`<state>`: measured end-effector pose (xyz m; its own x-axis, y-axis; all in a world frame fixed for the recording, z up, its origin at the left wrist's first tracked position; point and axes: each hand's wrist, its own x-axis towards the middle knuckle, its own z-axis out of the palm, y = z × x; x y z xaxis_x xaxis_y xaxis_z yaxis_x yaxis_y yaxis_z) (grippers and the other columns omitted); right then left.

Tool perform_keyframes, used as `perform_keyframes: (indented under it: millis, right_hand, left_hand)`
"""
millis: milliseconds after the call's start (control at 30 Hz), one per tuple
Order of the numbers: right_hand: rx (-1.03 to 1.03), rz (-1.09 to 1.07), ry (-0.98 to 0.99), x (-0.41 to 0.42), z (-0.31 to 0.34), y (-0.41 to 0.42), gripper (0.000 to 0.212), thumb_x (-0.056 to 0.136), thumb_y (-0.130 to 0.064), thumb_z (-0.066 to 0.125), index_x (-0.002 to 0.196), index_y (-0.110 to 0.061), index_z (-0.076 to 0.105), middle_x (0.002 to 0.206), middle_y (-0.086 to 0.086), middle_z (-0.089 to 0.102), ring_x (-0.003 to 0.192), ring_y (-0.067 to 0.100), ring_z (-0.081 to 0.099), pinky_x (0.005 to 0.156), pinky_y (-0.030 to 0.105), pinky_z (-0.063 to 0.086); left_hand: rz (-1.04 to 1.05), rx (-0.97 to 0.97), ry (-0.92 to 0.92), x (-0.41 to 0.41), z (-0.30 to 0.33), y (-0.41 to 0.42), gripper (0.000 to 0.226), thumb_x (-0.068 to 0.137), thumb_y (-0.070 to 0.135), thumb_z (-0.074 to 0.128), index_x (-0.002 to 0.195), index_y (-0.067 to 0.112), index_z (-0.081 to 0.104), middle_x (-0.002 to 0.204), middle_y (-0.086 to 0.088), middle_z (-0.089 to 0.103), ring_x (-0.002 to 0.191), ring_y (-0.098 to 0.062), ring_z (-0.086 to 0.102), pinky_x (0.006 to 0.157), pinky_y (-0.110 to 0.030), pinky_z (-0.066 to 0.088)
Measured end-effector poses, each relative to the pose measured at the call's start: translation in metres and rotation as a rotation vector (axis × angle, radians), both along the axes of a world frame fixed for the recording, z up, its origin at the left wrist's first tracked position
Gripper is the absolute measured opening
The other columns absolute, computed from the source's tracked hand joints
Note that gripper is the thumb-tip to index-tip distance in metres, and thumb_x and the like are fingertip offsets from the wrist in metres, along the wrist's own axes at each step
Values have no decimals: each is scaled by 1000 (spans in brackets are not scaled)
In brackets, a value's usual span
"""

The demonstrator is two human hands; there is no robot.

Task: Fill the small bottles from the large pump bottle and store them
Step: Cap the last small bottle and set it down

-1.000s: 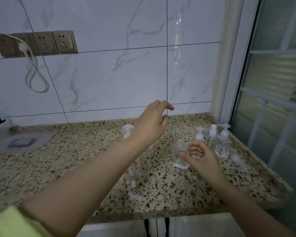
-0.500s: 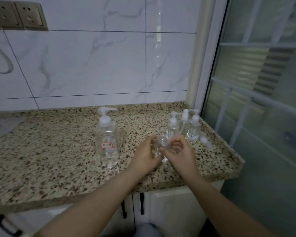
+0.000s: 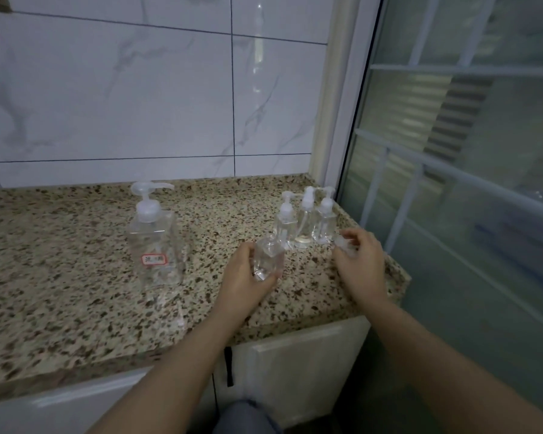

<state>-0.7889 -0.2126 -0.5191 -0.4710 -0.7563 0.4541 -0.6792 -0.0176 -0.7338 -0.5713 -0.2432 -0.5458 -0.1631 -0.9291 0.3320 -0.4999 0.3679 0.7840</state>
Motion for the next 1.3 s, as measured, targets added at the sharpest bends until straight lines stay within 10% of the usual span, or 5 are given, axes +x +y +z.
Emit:
perform_keyframes:
  millis: [333, 800, 1033, 1167, 1300]
  right_hand:
    - [287, -52, 277, -7, -17, -42, 35, 97, -18, 63, 130, -9, 62, 128, 12, 64, 118, 32, 58, 98, 43, 46]
    - [178, -129, 376, -7, 3, -4, 34, 88, -20, 65, 122, -15, 62, 118, 4, 63, 111, 27, 59, 99, 41, 31]
    - [-39, -45, 298, 10, 22, 3, 21, 86, -24, 73, 102, -15, 62, 97, -2, 68, 92, 22, 64, 94, 49, 48]
    - [-108, 56, 245, 20, 29, 3, 17, 80, -14, 79, 90, -14, 64, 89, -2, 65, 84, 15, 61, 79, 30, 51]
    - [-35, 118, 224, 30, 31, 4, 20, 76, -14, 82, 93, -17, 72, 96, -3, 66, 89, 10, 59, 80, 23, 46]
  left_hand:
    - [7, 49, 72, 2, 6, 6, 82, 84, 31, 75, 151, 27, 28, 103, 25, 49, 99, -2, 59, 89, -36, 57]
    - [13, 36, 75, 3, 4, 5, 82, 84, 32, 76, 151, 26, 29, 113, 15, 54, 104, -9, 58, 92, -35, 55]
    - [27, 18, 62, 3, 2, 6, 76, 84, 30, 75, 148, 24, 34, 114, 12, 55, 99, -6, 58, 87, -30, 55]
    - [17, -10, 67, 3, 2, 8, 58, 86, 33, 74, 135, 20, 47, 111, 11, 61, 92, 3, 55, 74, -8, 41]
    - [8, -26, 84, 4, 2, 9, 55, 88, 37, 71, 134, 20, 48, 111, 11, 64, 95, -3, 61, 82, -19, 49]
